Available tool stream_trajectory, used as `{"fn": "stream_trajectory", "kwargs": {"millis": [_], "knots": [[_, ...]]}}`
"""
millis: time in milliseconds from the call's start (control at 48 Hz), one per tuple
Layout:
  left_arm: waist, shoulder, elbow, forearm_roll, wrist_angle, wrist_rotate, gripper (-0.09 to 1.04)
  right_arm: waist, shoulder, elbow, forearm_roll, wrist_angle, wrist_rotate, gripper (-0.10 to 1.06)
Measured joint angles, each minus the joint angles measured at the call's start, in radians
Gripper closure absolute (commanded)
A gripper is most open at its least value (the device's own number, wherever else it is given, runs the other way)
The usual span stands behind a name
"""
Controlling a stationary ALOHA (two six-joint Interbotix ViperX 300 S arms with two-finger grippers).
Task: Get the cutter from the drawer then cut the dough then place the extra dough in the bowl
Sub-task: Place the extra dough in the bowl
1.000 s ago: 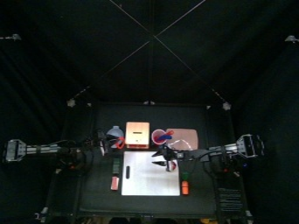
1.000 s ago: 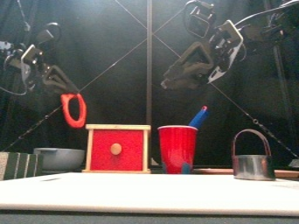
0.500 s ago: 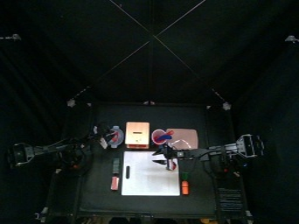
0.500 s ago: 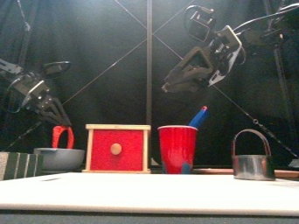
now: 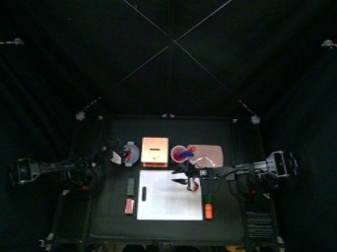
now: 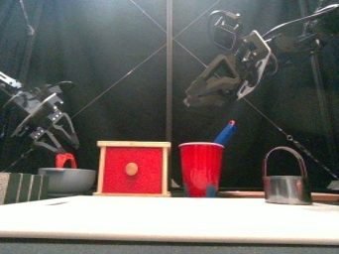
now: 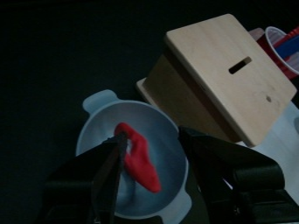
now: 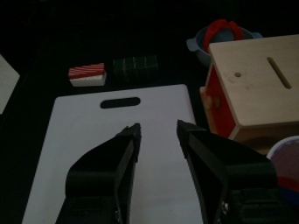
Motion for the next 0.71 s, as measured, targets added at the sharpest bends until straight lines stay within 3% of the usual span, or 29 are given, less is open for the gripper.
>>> {"fn": "stream_trajectory", "kwargs": {"millis": [188,438,562,708], "knots": [[-0.037,-0.009,-0.008,0.153,-0.08,0.002,0.08,0.0,0.012,-0.005,0.002,0.0,-0.002,0.19],[-0.252,-0.011,-0.006,0.543,-0.249,-0.005,0.08,-0.006,0.012,-0.006,-0.003,-0.057,-0.006,0.19],[-0.282,-0.011,0.008,0.572,-0.276,-0.006,0.08,-0.011,0.012,-0.009,-0.006,-0.095,-0.017,0.19],[-0.299,-0.011,0.017,0.572,-0.276,-0.006,0.08,-0.014,0.012,-0.011,-0.075,-0.14,-0.017,0.19]]}}
